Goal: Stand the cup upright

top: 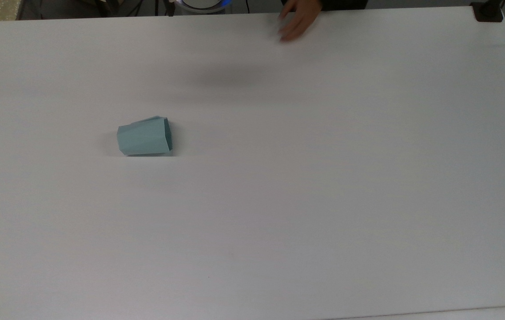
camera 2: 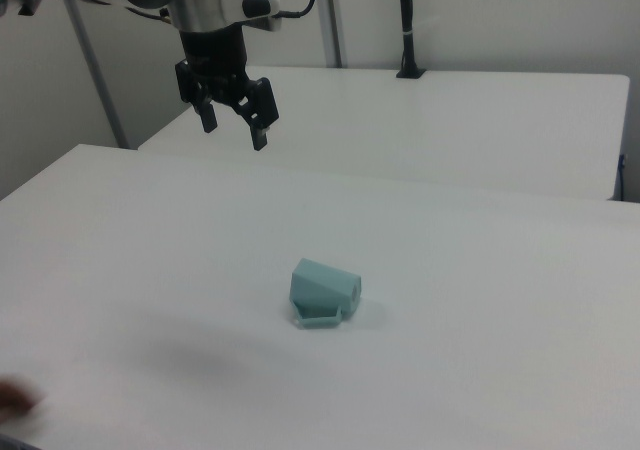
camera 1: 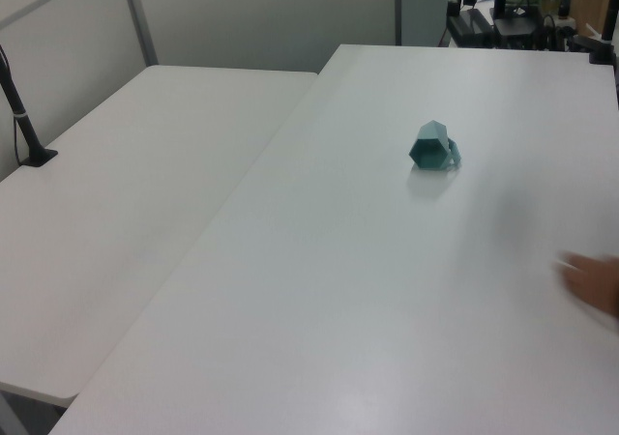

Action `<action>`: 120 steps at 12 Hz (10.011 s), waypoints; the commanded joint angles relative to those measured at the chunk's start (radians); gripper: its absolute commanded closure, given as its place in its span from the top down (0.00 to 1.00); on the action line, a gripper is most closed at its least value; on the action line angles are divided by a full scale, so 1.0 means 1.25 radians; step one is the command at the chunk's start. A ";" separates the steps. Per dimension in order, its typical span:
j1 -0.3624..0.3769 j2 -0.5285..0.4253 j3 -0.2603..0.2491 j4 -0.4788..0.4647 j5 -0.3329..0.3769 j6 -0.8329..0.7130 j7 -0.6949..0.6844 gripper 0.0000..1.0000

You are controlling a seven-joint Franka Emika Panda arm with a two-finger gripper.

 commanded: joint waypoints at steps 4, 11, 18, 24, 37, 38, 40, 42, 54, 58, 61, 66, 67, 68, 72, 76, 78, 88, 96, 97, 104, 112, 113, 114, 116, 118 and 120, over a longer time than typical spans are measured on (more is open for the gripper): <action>0.028 -0.027 -0.001 -0.022 -0.103 -0.038 -0.097 1.00; 0.094 0.020 0.003 -0.024 -0.219 -0.010 0.030 1.00; 0.249 0.140 0.003 -0.028 -0.438 0.019 0.179 1.00; 0.307 0.292 0.004 -0.038 -0.534 0.063 0.232 1.00; 0.289 0.369 0.024 -0.181 -0.821 0.148 0.517 1.00; 0.286 0.376 0.024 -0.182 -0.827 0.153 0.519 1.00; 0.282 0.377 0.024 -0.181 -0.828 0.156 0.518 1.00; 0.269 0.378 0.024 -0.181 -0.834 0.168 0.516 1.00; 0.222 0.385 0.023 -0.207 -0.859 0.195 0.511 0.15; 0.223 0.394 0.024 -0.233 -0.879 0.195 0.510 0.00; 0.222 0.390 0.024 -0.232 -0.871 0.195 0.494 0.00; 0.224 0.278 0.024 -0.195 -0.679 0.194 0.433 0.00; 0.226 0.256 0.024 -0.195 -0.637 0.194 0.410 0.00; 0.224 0.232 0.024 -0.195 -0.596 0.192 0.378 0.00; 0.180 0.162 0.017 -0.196 -0.437 0.198 0.296 0.00; 0.112 0.092 0.017 -0.278 -0.218 0.339 0.250 0.00; 0.074 0.051 0.017 -0.304 -0.072 0.362 0.176 0.00; 0.068 0.118 0.018 -0.353 -0.010 0.453 0.137 0.00; 0.065 0.150 0.019 -0.336 0.009 0.449 0.140 0.23; 0.065 0.149 0.019 -0.336 0.009 0.448 0.140 0.30; 0.070 0.101 0.019 -0.307 0.006 0.407 0.126 1.00; 0.039 -0.028 0.012 -0.110 -0.101 0.054 -0.008 1.00; 0.035 -0.026 0.012 -0.086 -0.152 0.003 -0.013 1.00; 0.012 -0.026 0.010 -0.059 -0.161 -0.026 -0.022 1.00; -0.011 -0.026 0.010 -0.006 -0.152 -0.066 -0.083 1.00; -0.011 -0.028 0.012 -0.002 -0.147 -0.079 -0.091 1.00; -0.010 -0.028 0.012 -0.002 -0.145 -0.080 -0.090 1.00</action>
